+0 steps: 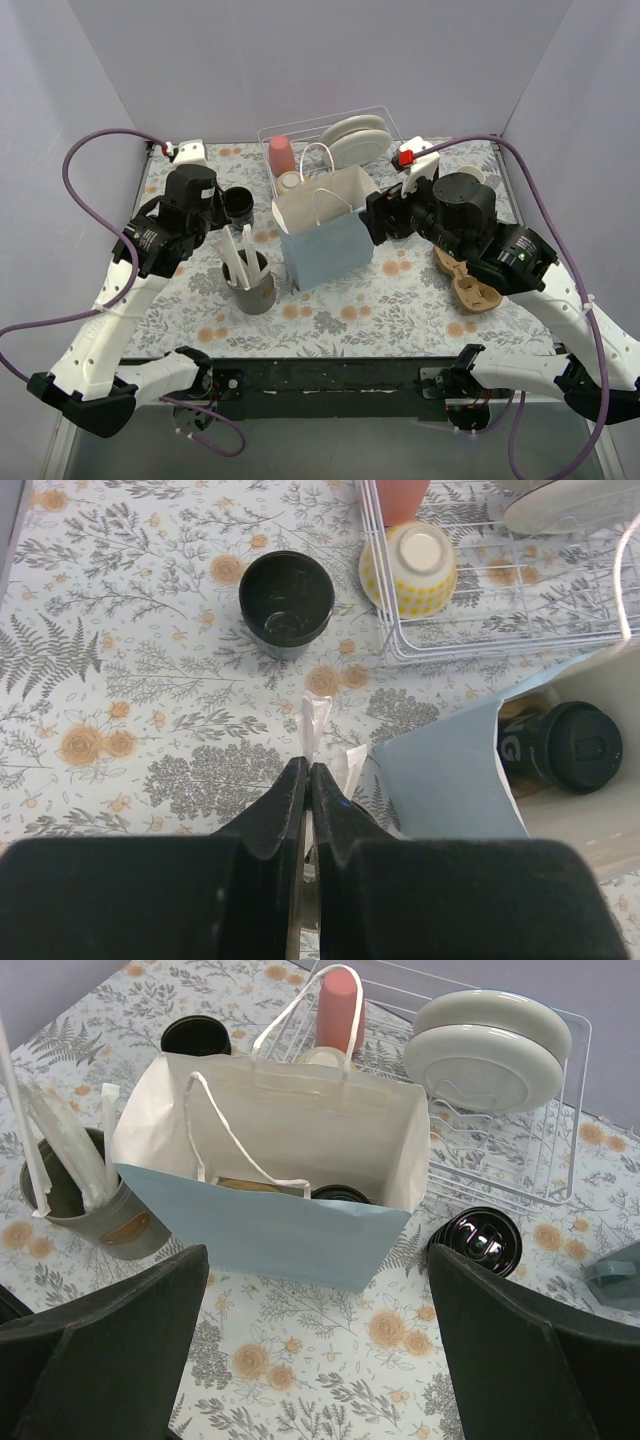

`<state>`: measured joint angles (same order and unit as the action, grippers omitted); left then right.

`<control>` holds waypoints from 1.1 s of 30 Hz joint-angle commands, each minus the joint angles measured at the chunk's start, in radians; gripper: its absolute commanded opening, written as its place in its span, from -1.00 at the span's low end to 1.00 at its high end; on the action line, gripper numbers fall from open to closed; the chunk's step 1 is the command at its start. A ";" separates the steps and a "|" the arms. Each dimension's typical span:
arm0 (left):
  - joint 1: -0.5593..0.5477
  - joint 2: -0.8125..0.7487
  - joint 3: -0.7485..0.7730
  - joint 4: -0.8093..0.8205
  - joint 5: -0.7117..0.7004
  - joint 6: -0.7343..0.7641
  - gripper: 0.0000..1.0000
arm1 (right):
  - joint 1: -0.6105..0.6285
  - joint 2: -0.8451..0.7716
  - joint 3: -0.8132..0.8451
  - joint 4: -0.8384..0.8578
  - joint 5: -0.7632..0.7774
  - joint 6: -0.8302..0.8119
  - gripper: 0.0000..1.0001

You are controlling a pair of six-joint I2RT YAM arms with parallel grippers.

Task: Pack the takeout coffee

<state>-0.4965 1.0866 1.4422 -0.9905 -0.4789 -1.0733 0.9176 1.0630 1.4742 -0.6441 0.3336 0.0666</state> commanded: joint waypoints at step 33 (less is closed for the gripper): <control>0.003 -0.106 -0.223 0.185 0.132 -0.054 -0.73 | 0.001 -0.028 -0.002 0.035 0.002 -0.004 0.97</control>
<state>-0.4965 1.0187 1.2179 -0.8192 -0.3744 -1.0981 0.9176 1.0653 1.4742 -0.6346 0.3267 0.0502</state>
